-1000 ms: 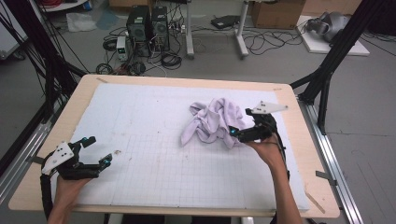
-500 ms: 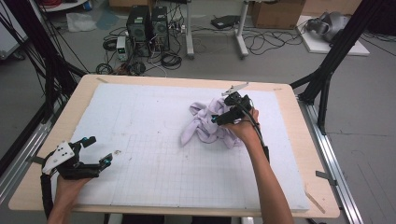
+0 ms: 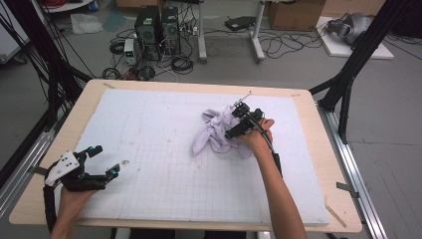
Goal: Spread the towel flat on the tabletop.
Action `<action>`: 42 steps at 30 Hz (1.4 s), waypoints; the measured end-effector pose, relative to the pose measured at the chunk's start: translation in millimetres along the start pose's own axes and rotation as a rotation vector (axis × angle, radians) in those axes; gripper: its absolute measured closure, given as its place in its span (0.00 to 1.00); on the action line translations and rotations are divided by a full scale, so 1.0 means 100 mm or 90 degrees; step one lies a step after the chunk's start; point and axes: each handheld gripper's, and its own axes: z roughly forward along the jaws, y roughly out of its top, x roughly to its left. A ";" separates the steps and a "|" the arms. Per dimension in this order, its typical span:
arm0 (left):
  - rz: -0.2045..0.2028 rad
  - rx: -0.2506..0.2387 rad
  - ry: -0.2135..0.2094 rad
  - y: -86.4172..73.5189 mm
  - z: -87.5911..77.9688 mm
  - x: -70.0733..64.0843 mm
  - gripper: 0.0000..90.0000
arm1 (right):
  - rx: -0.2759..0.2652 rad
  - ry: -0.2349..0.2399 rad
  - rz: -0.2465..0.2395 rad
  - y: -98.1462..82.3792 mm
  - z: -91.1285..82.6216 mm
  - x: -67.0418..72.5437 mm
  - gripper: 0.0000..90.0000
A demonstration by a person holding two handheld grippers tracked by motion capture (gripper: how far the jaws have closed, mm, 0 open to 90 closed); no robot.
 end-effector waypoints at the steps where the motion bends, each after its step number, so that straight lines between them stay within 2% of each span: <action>1: 0.000 0.000 0.000 0.00 0.00 0.00 0.05 | 0.002 0.002 0.004 0.00 0.03 -0.01 0.01; 3: 0.001 0.000 0.000 0.00 0.00 0.00 0.05 | 0.004 0.019 0.009 0.00 0.10 -0.03 0.06; 4: 0.002 0.001 0.000 0.00 0.00 0.00 0.05 | 0.003 0.034 0.020 0.00 0.13 -0.05 0.12; 5: 0.002 0.001 0.000 0.00 0.00 0.00 0.05 | 0.003 0.052 0.037 0.00 0.13 -0.08 0.25; 6: 0.002 0.001 0.000 0.00 0.00 0.00 0.05 | 0.001 0.053 0.035 0.00 0.10 -0.11 0.42; 7: 0.002 0.001 0.000 0.00 0.00 0.00 0.05 | 0.001 0.058 0.030 -0.01 0.06 -0.14 0.53; 9: 0.003 0.003 0.000 0.00 0.00 0.00 0.05 | 0.003 0.063 0.037 -0.02 0.03 -0.14 0.64; 11: 0.002 0.002 0.002 0.00 0.00 0.00 0.05 | 0.008 0.057 0.043 -0.01 -0.01 -0.11 0.69; 13: -0.002 0.002 0.003 0.00 0.00 0.00 0.05 | 0.001 0.058 0.031 0.01 -0.04 -0.08 0.71; 16: -0.003 0.005 0.002 0.01 0.01 0.00 0.05 | -0.037 0.124 0.056 0.01 -0.14 -0.07 0.71; 19: -0.007 0.011 0.000 0.01 0.01 0.01 0.05 | -0.059 0.159 0.040 0.04 -0.25 0.00 0.71; 20: -0.008 0.011 -0.001 0.01 0.02 0.02 0.05 | -0.068 0.181 0.033 0.07 -0.30 0.05 0.71; 28: -0.013 0.013 0.001 0.01 0.02 0.02 0.05 | -0.133 0.285 -0.043 0.31 -0.57 0.46 0.71; 33: -0.015 0.015 0.001 0.01 0.02 0.03 0.05 | -0.170 0.351 -0.085 0.51 -0.73 0.80 0.71; 34: -0.016 0.014 0.002 0.01 0.03 0.02 0.05 | -0.168 0.357 -0.096 0.53 -0.74 0.86 0.71; 35: -0.016 0.014 0.002 0.01 0.03 0.02 0.05 | -0.165 0.349 -0.115 0.55 -0.73 0.91 0.71; 37: -0.015 0.015 0.002 0.01 0.02 0.02 0.05 | -0.140 0.317 -0.142 0.58 -0.70 0.98 0.71; 39: -0.016 0.015 0.002 0.01 0.02 0.03 0.05 | -0.115 0.298 -0.156 0.59 -0.64 1.01 0.71; 42: -0.018 0.018 0.001 0.01 0.02 0.03 0.05 | -0.083 0.291 -0.180 0.56 -0.52 1.02 0.68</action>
